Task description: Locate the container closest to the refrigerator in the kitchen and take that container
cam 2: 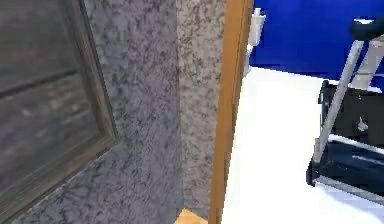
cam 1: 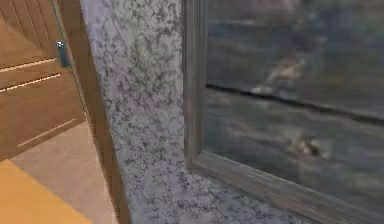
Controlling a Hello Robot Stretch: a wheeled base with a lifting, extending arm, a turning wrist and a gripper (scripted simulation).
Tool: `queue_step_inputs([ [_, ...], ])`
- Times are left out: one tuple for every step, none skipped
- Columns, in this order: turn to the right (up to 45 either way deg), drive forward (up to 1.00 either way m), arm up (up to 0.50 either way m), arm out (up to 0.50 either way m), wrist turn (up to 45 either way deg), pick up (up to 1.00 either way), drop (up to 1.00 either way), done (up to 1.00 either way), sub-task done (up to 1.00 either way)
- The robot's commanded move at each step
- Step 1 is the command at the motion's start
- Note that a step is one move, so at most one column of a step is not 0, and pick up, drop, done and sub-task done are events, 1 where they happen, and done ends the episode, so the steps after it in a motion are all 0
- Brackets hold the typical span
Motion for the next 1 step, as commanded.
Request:
queue_step_inputs([
  [-45.0, 0.00, 0.00, 0.00, 0.0, 0.00, 0.00, 0.00, 0.00],
])
